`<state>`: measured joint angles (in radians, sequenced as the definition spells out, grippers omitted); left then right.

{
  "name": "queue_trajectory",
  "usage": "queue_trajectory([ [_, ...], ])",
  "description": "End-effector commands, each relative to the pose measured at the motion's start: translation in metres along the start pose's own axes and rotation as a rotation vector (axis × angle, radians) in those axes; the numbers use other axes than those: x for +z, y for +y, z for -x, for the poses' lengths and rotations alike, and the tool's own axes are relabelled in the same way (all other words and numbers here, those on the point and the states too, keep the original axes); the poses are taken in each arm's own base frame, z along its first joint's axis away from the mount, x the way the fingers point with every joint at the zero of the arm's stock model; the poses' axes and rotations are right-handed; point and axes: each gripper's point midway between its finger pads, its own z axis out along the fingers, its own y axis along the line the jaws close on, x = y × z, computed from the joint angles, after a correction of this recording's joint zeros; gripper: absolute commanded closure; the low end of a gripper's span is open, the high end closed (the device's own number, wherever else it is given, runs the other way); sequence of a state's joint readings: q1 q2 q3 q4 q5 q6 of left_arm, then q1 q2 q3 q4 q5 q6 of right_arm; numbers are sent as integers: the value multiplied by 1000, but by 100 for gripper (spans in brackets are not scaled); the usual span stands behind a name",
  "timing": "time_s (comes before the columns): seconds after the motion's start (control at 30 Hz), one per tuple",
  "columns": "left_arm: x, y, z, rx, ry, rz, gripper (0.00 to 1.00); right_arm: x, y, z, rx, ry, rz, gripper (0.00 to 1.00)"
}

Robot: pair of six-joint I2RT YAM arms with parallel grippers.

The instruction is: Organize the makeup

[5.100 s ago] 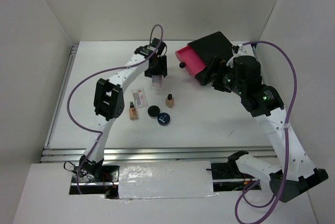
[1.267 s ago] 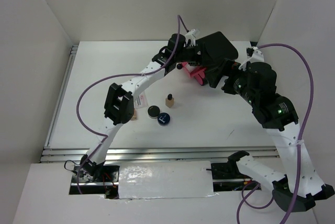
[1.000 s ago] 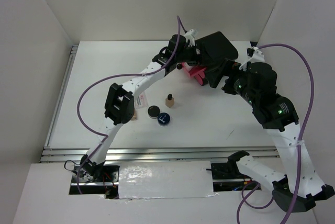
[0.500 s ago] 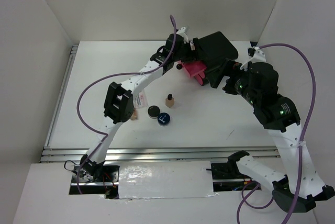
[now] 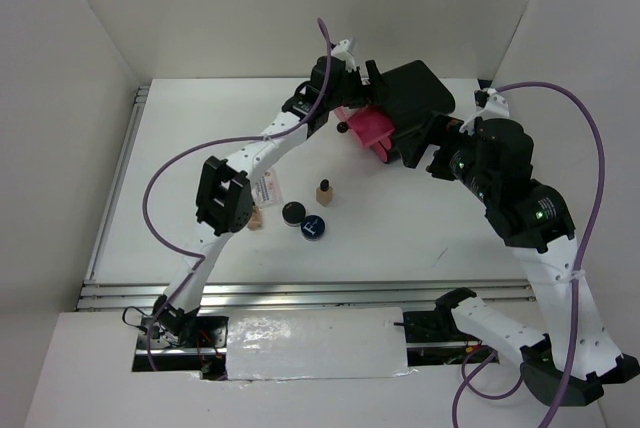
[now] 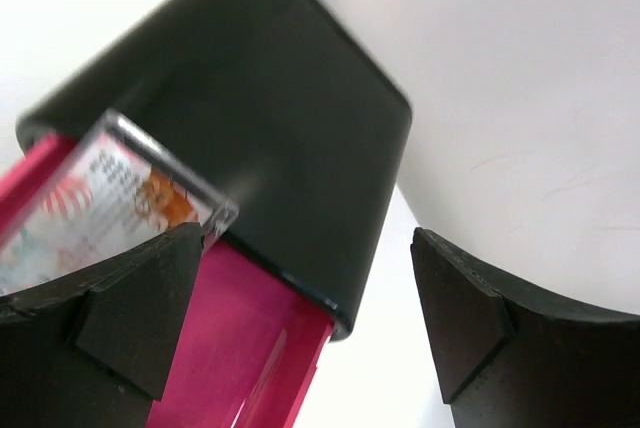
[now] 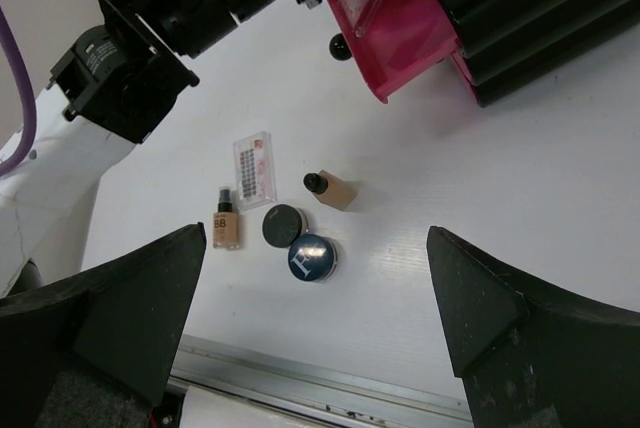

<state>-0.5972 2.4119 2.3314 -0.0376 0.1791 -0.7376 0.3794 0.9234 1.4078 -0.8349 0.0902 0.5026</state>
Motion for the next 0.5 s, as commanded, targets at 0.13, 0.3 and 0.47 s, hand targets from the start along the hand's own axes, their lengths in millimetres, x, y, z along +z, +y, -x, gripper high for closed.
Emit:
queue_trajectory([
  [0.13, -21, -20, 83, 70, -228, -47, 1, -10, -4, 9, -32, -28, -16, 0],
  [0.3, -11, -4, 97, 105, -277, -64, 1, -8, -3, 5, -39, -16, -9, 0],
  [0.47, 3, 16, 93, 122, -296, -82, 1, -6, -2, 3, -46, -8, -1, 0],
])
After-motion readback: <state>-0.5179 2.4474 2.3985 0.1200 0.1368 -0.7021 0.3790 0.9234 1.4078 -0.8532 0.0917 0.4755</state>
